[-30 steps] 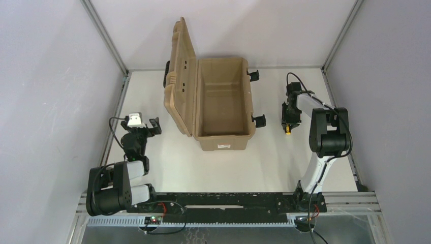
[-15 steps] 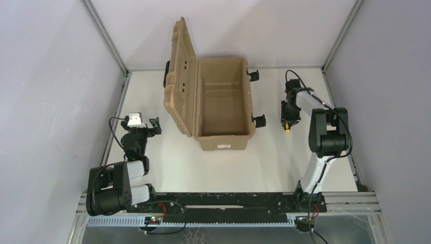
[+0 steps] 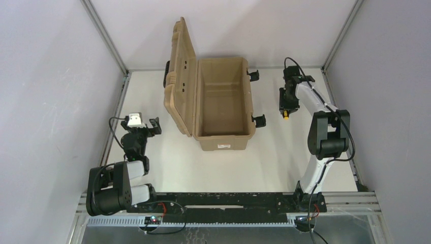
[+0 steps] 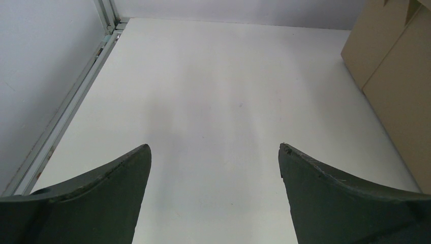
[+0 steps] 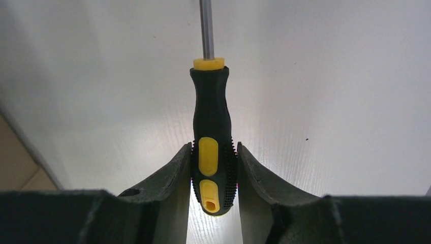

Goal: Put the screwdriver in the bin
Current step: Pick up the screwdriver from the center of the board.

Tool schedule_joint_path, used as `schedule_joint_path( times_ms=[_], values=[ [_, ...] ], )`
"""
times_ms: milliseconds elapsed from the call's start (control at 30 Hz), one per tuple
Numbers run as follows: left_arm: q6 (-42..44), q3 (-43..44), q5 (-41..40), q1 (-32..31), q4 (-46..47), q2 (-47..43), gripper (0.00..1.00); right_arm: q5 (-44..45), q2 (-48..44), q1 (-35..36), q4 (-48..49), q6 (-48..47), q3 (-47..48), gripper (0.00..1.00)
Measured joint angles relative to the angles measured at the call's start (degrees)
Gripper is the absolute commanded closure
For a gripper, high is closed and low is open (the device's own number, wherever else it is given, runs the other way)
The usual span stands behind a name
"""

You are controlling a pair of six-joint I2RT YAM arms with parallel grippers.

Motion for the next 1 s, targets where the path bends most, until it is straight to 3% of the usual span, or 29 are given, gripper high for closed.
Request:
schedule_joint_path(
  times_ms=[500, 1000],
  values=[
    [0.00, 0.00, 0.00, 0.00, 0.00, 0.00, 0.00, 3.50, -1.16, 3.54, -9.86, 3.48, 20.85, 1.00],
    [0.00, 0.00, 0.00, 0.00, 0.00, 0.00, 0.00, 5.64, -0.68, 11.45, -20.96, 7.48, 46.18, 1.00]
  ],
)
